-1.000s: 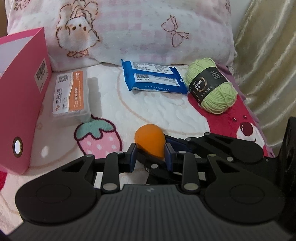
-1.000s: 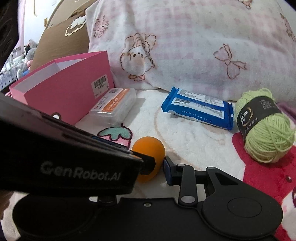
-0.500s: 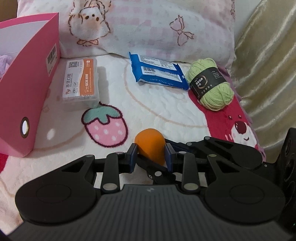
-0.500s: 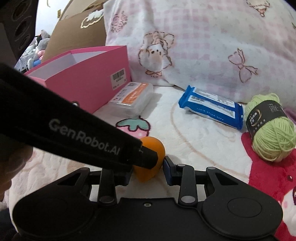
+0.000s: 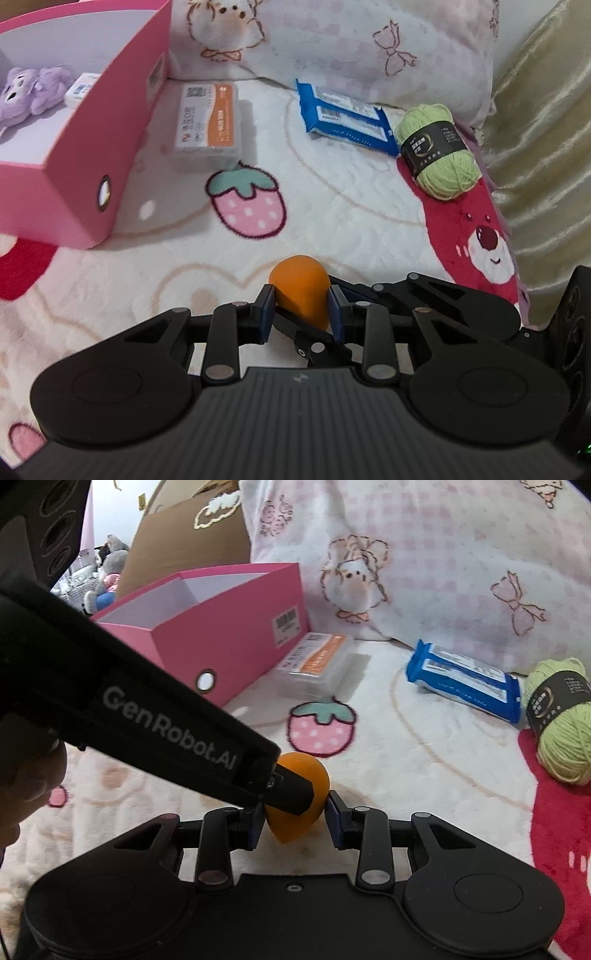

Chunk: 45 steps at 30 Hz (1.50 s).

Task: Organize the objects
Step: 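Lift the orange sponge with the left gripper and carry it toward the pink box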

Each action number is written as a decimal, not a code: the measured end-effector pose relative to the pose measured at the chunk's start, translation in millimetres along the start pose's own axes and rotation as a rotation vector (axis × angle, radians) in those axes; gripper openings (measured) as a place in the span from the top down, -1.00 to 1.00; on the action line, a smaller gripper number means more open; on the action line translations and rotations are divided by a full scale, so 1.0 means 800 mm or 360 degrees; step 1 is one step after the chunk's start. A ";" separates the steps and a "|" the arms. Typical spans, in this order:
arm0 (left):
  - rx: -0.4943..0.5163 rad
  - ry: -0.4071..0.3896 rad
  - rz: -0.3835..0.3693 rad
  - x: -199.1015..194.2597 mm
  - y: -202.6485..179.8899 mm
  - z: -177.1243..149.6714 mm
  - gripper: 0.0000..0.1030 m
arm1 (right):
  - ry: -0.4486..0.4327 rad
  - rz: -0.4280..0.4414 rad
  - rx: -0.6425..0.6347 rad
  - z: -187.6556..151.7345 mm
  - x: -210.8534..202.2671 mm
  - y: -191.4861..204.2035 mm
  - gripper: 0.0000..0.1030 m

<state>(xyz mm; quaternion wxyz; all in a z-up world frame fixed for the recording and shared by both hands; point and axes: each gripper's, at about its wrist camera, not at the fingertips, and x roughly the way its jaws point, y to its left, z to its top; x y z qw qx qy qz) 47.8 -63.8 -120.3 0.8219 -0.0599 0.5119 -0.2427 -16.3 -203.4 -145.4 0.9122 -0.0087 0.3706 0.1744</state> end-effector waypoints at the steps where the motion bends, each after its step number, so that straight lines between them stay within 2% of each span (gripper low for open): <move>1: -0.0006 0.0026 0.0006 -0.002 0.001 0.000 0.44 | 0.0015 0.0010 0.0002 0.000 -0.001 0.003 0.24; 7: -0.0083 0.0101 -0.0021 -0.015 0.014 -0.005 0.44 | 0.0063 -0.0003 0.0020 -0.002 -0.010 0.022 0.23; 14: -0.0114 0.0074 -0.0078 -0.046 0.022 -0.006 0.44 | 0.0082 0.0002 0.0015 0.016 -0.030 0.037 0.23; 18: -0.0107 -0.0008 -0.0119 -0.072 0.023 -0.002 0.43 | 0.0008 -0.0035 -0.0014 0.031 -0.048 0.048 0.23; 25: -0.0106 -0.0068 -0.0097 -0.103 0.026 -0.003 0.42 | -0.0001 -0.0056 -0.0050 0.049 -0.059 0.068 0.24; 34: -0.0065 -0.0128 -0.0107 -0.149 0.030 0.004 0.42 | 0.0008 -0.0033 0.0014 0.081 -0.079 0.087 0.24; 40: -0.0046 -0.0123 -0.0084 -0.169 0.031 0.012 0.42 | 0.0093 0.0019 0.0114 0.102 -0.081 0.091 0.24; 45: -0.0039 -0.0098 -0.0080 -0.182 0.036 0.023 0.42 | 0.0113 0.0051 0.0121 0.115 -0.083 0.097 0.23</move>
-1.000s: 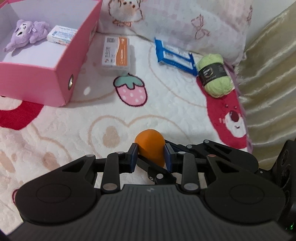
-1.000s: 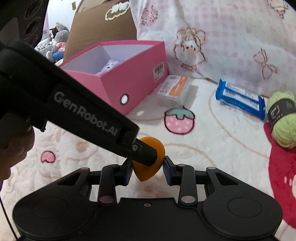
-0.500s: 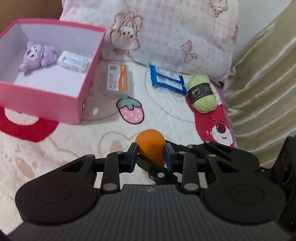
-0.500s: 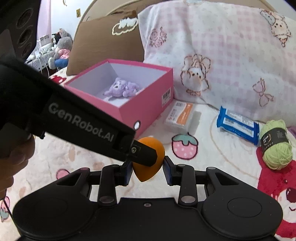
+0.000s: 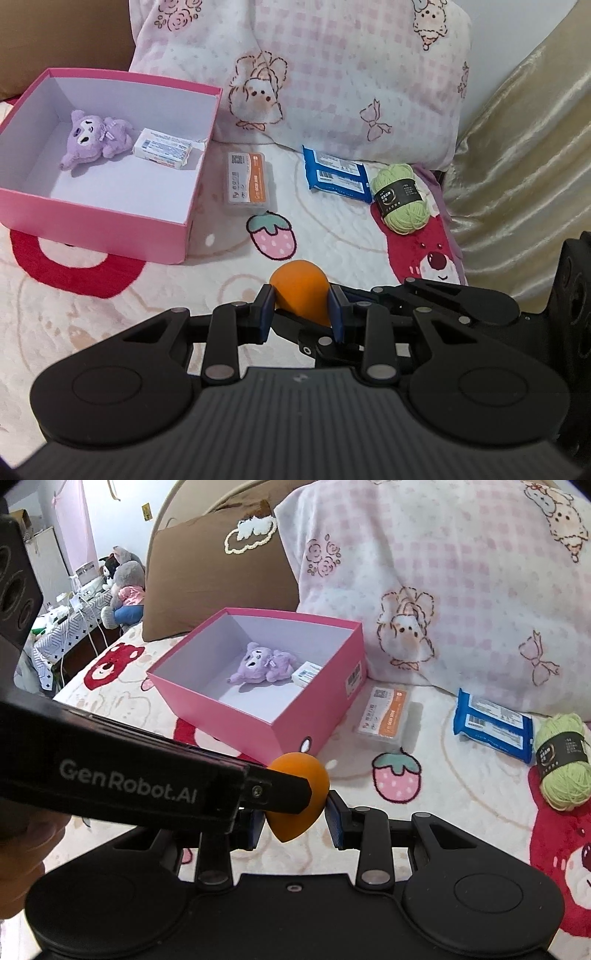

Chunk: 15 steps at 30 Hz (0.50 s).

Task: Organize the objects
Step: 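Lift the orange sponge with the left gripper and carry it toward the pink box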

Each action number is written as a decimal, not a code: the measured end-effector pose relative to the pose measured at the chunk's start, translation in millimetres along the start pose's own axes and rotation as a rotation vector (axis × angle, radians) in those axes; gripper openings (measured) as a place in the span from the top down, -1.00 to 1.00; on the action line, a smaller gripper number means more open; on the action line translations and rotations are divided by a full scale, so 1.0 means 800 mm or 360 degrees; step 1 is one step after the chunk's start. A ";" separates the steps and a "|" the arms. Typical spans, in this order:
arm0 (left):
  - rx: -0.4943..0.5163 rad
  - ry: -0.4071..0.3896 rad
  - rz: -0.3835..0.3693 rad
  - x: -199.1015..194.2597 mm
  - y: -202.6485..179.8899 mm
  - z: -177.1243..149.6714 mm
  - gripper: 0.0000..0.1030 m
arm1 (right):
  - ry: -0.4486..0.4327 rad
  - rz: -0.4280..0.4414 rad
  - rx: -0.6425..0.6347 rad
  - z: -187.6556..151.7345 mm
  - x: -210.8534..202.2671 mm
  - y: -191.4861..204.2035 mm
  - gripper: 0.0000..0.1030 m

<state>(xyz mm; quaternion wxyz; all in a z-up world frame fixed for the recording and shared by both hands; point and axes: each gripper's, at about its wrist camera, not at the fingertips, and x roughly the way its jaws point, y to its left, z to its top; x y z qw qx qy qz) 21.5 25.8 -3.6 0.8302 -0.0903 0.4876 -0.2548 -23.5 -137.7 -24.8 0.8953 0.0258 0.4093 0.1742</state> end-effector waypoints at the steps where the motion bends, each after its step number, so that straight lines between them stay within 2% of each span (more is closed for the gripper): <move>1: 0.0003 0.0005 0.0004 -0.002 0.000 0.003 0.42 | 0.0007 0.0007 -0.0005 0.004 0.000 0.002 0.23; 4: 0.0002 0.0029 0.0014 -0.007 0.002 0.010 0.42 | 0.0044 0.0021 -0.0032 0.016 0.000 0.006 0.22; 15: 0.0080 0.0025 0.0067 -0.032 0.004 0.042 0.42 | 0.0029 0.0072 -0.0065 0.054 -0.002 0.018 0.23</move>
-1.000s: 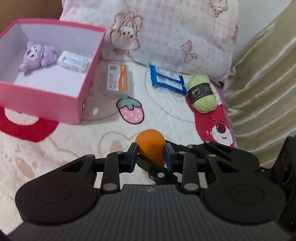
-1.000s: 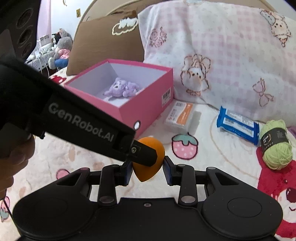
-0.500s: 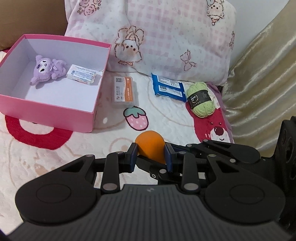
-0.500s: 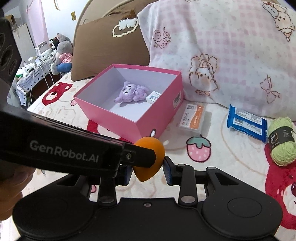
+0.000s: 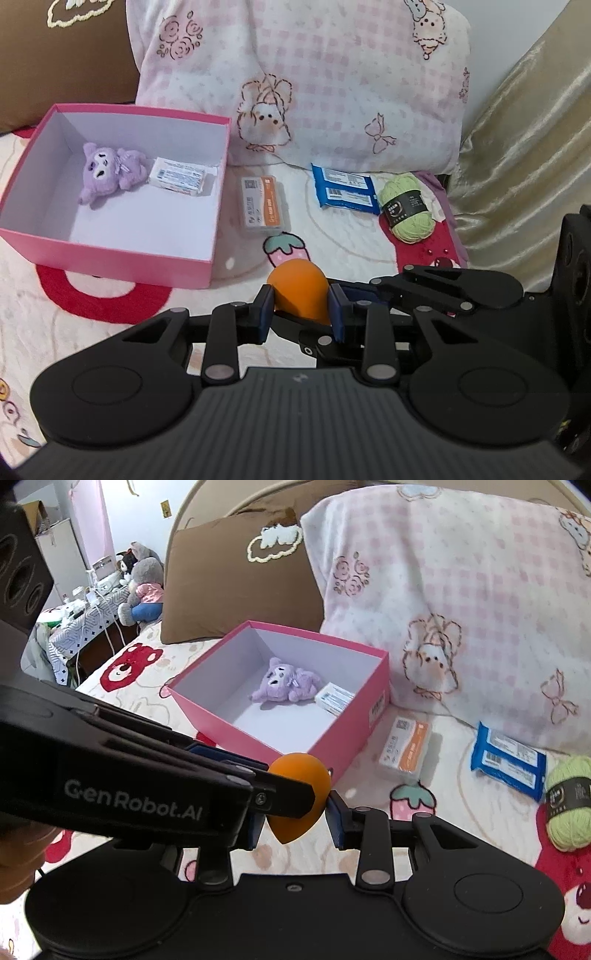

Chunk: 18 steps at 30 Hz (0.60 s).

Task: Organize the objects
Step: 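Lift the orange sponge with the left gripper and carry it toward the pink box, then lower the held sponge into the pink box beside the plush doll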

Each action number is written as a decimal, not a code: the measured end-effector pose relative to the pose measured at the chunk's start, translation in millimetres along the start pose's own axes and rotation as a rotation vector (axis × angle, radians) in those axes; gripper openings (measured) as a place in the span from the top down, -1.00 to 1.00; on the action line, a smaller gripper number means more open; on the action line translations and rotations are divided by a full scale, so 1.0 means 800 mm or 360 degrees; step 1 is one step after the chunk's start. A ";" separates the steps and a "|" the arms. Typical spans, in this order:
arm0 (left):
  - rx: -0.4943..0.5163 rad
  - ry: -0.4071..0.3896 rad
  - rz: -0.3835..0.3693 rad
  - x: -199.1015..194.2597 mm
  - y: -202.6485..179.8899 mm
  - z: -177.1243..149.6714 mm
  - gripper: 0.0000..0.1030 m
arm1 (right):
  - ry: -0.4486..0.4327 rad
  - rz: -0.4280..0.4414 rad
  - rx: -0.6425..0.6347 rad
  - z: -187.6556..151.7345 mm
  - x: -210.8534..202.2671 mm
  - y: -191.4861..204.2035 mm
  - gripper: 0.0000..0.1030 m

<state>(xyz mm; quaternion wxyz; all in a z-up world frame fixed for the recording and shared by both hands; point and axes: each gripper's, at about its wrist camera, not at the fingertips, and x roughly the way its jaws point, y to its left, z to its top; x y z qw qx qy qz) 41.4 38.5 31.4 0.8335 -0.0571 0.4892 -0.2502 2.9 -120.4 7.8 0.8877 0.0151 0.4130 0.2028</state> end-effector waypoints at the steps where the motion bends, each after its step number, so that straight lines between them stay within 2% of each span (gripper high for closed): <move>1: 0.0002 0.0006 0.0009 -0.002 0.002 0.003 0.43 | 0.0008 0.0009 -0.0011 0.004 0.002 0.002 0.23; 8: -0.0033 0.0012 0.0018 -0.014 0.016 0.019 0.43 | 0.0008 0.0038 -0.0054 0.026 0.003 0.011 0.22; 14: 0.0001 -0.0035 0.0048 -0.031 0.019 0.035 0.43 | -0.0022 0.0032 -0.0136 0.049 0.000 0.022 0.22; 18: -0.0048 -0.0078 0.0021 -0.038 0.035 0.047 0.43 | -0.0042 0.0036 -0.0207 0.069 0.004 0.026 0.22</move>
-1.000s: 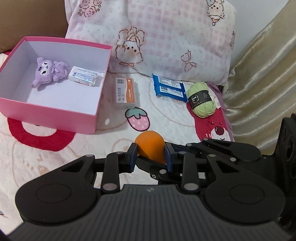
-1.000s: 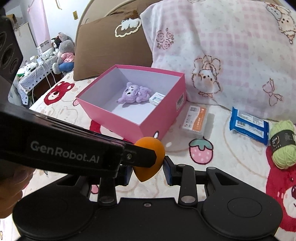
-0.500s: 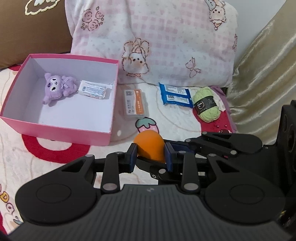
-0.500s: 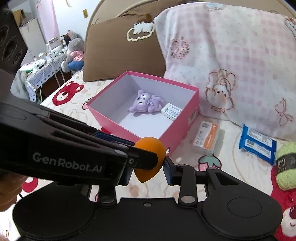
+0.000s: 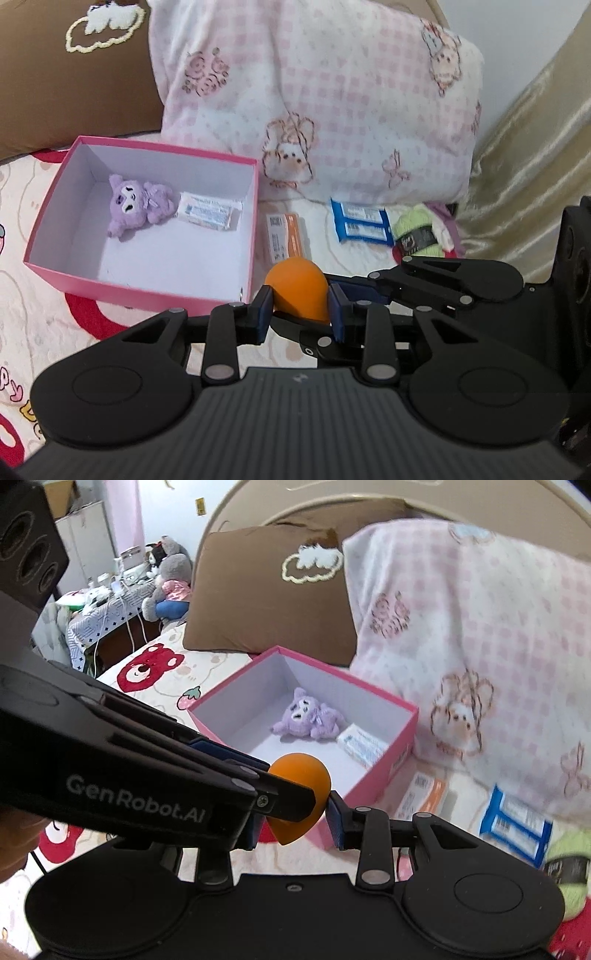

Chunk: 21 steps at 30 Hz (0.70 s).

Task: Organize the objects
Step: 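Lower the held sponge into the pink box beside the plush doll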

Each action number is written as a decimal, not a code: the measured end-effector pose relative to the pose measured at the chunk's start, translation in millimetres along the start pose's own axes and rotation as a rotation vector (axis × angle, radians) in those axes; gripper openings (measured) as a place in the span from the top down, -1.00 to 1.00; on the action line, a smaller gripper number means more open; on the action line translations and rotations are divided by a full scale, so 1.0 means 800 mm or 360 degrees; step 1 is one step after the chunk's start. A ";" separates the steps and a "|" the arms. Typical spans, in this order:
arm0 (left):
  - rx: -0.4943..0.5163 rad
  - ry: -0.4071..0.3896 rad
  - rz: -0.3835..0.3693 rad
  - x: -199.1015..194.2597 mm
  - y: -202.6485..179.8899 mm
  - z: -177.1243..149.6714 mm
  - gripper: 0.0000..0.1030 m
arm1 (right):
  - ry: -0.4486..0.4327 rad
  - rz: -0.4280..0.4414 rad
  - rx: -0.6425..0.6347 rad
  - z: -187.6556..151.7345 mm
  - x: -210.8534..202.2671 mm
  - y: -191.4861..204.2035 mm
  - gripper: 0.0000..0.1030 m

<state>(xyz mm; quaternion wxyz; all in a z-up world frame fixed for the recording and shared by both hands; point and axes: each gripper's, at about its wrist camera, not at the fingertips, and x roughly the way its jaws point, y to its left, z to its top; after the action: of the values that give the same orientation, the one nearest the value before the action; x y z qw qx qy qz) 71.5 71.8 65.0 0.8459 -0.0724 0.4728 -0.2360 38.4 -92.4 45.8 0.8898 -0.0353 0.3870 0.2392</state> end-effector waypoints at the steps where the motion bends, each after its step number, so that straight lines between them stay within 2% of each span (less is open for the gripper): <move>1: -0.0018 -0.0009 -0.0007 -0.001 0.005 0.004 0.43 | -0.0006 0.0008 0.0003 0.006 0.003 -0.002 0.22; 5: -0.0104 -0.0035 -0.0033 0.000 0.027 0.023 0.42 | 0.0000 0.0023 0.0037 0.028 0.014 -0.007 0.22; 8: -0.0121 -0.0072 -0.0008 0.002 0.034 0.034 0.42 | -0.0008 0.0049 0.0066 0.039 0.025 -0.014 0.22; 11: -0.0174 -0.0076 -0.0012 0.011 0.049 0.047 0.41 | 0.0002 0.0050 0.0031 0.050 0.041 -0.017 0.22; 21: -0.0356 -0.0142 0.0071 0.058 0.109 0.077 0.41 | 0.0118 0.0128 -0.0060 0.095 0.125 -0.033 0.22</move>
<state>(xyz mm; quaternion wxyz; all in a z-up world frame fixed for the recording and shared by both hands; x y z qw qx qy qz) 172.4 120.4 33.1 0.8577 -0.1662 0.4596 -0.1596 159.9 -56.8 24.7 0.8637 -0.0454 0.4163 0.2805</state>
